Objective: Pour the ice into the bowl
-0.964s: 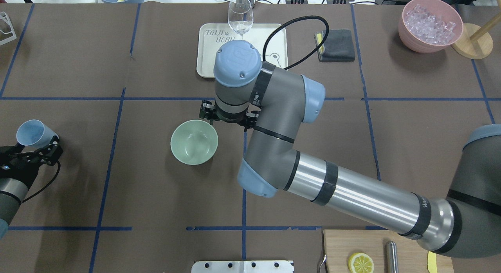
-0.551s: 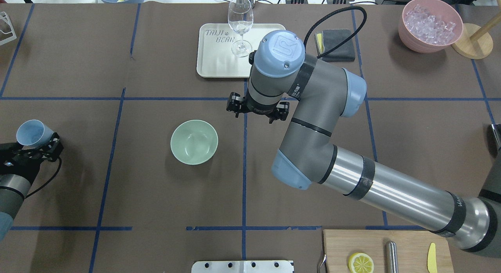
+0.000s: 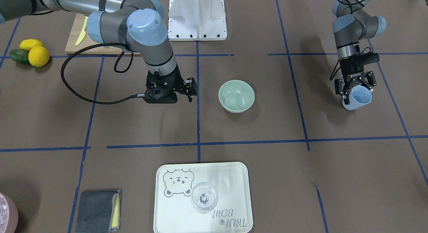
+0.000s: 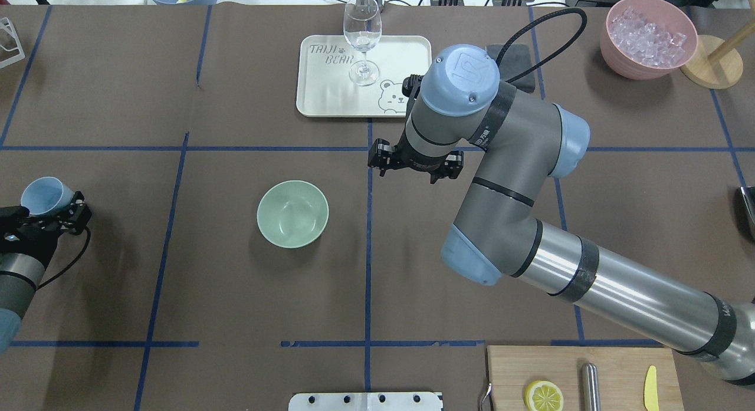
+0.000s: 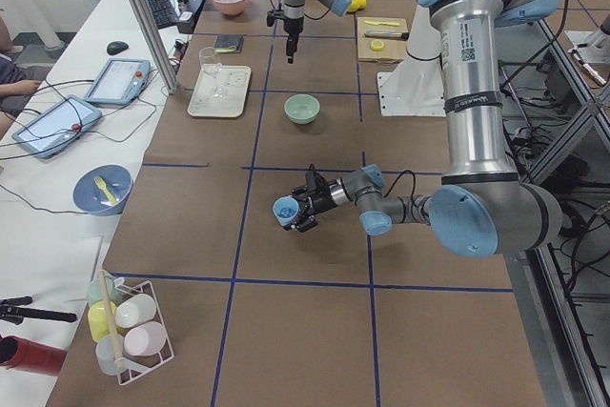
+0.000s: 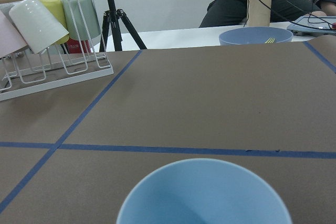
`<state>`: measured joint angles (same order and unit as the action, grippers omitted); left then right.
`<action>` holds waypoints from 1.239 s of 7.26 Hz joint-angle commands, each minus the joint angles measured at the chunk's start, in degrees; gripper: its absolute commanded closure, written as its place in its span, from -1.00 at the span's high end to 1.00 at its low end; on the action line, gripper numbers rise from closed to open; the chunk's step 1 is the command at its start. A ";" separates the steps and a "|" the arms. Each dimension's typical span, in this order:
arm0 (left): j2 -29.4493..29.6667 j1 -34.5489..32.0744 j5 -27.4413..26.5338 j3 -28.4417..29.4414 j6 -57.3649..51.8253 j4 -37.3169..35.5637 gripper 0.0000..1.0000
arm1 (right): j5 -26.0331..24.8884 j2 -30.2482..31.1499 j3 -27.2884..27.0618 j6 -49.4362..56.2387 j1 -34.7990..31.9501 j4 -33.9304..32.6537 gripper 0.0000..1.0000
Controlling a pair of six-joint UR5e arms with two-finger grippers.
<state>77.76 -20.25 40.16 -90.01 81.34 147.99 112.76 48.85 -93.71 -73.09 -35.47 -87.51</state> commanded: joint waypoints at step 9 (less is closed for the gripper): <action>4.14 -7.79 12.21 -14.57 -28.16 3.79 -1.00 | 0.88 8.35 -10.50 0.14 -1.36 0.32 1.00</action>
<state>80.41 -27.89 50.20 -102.66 54.88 151.86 113.70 54.96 -101.23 -72.95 -36.76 -87.34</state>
